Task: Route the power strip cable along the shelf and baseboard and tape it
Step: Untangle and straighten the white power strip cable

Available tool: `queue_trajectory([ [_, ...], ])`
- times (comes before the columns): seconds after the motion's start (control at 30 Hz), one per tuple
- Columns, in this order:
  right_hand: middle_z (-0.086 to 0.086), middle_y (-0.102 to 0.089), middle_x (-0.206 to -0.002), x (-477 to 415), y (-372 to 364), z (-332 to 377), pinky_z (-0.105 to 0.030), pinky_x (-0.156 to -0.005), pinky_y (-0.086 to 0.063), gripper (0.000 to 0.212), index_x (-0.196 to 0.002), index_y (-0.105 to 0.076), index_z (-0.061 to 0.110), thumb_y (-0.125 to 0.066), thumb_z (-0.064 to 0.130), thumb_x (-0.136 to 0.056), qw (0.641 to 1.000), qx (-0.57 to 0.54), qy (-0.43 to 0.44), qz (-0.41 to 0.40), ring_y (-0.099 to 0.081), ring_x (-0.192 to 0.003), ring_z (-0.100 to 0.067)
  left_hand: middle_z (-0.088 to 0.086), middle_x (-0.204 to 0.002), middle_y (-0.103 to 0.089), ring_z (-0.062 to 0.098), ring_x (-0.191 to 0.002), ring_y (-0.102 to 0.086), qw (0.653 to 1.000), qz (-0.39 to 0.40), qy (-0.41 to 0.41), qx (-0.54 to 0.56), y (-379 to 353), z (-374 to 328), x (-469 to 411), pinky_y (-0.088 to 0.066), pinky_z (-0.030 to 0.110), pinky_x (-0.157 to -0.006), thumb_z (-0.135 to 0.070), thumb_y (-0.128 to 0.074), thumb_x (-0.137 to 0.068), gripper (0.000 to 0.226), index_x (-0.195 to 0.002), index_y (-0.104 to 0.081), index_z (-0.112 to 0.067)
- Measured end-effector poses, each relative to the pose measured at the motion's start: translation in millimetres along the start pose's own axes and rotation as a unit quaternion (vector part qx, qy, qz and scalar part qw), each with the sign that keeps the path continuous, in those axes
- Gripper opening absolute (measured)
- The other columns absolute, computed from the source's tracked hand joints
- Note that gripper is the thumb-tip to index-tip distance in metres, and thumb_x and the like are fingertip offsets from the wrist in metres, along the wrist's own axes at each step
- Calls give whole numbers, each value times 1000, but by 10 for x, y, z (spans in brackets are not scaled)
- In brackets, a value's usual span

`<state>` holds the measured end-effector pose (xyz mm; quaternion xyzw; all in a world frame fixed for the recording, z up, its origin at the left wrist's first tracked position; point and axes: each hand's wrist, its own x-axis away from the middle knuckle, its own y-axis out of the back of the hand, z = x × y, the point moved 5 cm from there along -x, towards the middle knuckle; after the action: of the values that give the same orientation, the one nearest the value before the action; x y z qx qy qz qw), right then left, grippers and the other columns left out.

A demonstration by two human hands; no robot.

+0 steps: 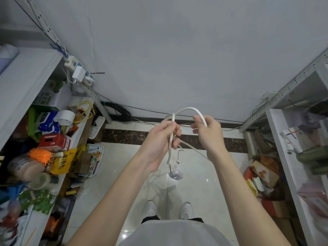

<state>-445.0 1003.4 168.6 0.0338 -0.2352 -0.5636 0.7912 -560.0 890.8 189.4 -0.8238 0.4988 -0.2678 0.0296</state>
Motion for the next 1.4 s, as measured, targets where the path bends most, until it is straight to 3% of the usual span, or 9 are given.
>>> queue_trajectory([
  [0.23,-14,-56,-120,102,132,-19,-41,-83,-41,46,-120,-53,9,-61,46,-95,911,406,6,-78,-56,-115,-39,-5,-61,-19,11,-53,-14,998,-22,-54,-9,0,-35,186,-11,31,-58,-33,-39,-109,36,-131,-62,-16],
  [0.37,-8,-76,-81,37,-86,-234,-34,-73,-57,49,-94,-68,6,-50,50,-101,984,70,-118,117,-74,-83,-29,-3,-60,-21,14,-53,-11,995,25,-94,4,-42,-130,243,-10,33,-54,-29,-38,-108,32,-119,-62,-9],
  [0.47,-30,-64,-127,123,-370,-97,-42,-107,-46,62,-116,-68,3,-38,56,-103,904,-235,-167,315,-64,-111,-34,-2,-59,-25,12,-50,-13,991,67,-109,-44,-116,-151,266,-11,29,-50,-24,-37,-109,33,-97,-67,-17],
  [0.57,-23,-73,-110,97,-445,166,-32,-92,-52,50,-118,-63,-2,-44,42,-104,833,-391,-198,338,-65,-90,-28,-1,-62,-29,9,-51,-18,984,112,-101,-98,-226,-69,331,-15,20,-48,-17,-36,-110,33,-87,-60,-14],
  [0.7,9,-46,-50,78,-449,457,-13,-37,-34,29,-108,-58,1,-37,21,-108,819,-424,-236,305,-38,-32,-1,8,-65,-45,15,-50,-43,979,150,-6,-140,-221,97,378,-38,26,-49,-18,-49,-103,26,-86,-65,-6],
  [0.83,10,-33,-52,364,-331,705,-15,-38,-23,26,-101,-63,9,-44,26,-107,887,-286,-103,349,-24,-37,-2,14,-81,-67,25,-70,-66,991,9,109,80,50,223,64,-55,41,-74,-47,-35,-105,60,-96,-72,-1],
  [1.0,-1,-37,-61,744,-333,547,-19,-51,-30,29,-97,-70,10,-47,25,-105,892,-185,10,413,-26,-51,-11,25,-125,-58,37,-104,-69,886,161,140,413,50,-174,-255,-55,44,-97,-39,-42,-104,63,-140,-44,13],
  [1.2,-4,-56,-74,759,-154,195,-20,-70,-42,28,-106,-75,14,-54,32,-100,884,-107,20,455,-45,-66,-17,-2,-72,-47,6,-36,-35,955,96,149,239,-128,-544,-434,-31,17,-32,-26,-34,-109,25,-123,-41,-7],
  [1.4,-20,-69,-119,347,-72,257,-37,-103,-45,45,-117,-69,5,-69,23,-76,873,-312,-83,365,-66,-113,-32,-10,-64,-37,4,-47,-19,995,74,-30,-65,-393,-636,-50,-9,26,-51,-20,-38,-109,22,-110,-60,-17],
])
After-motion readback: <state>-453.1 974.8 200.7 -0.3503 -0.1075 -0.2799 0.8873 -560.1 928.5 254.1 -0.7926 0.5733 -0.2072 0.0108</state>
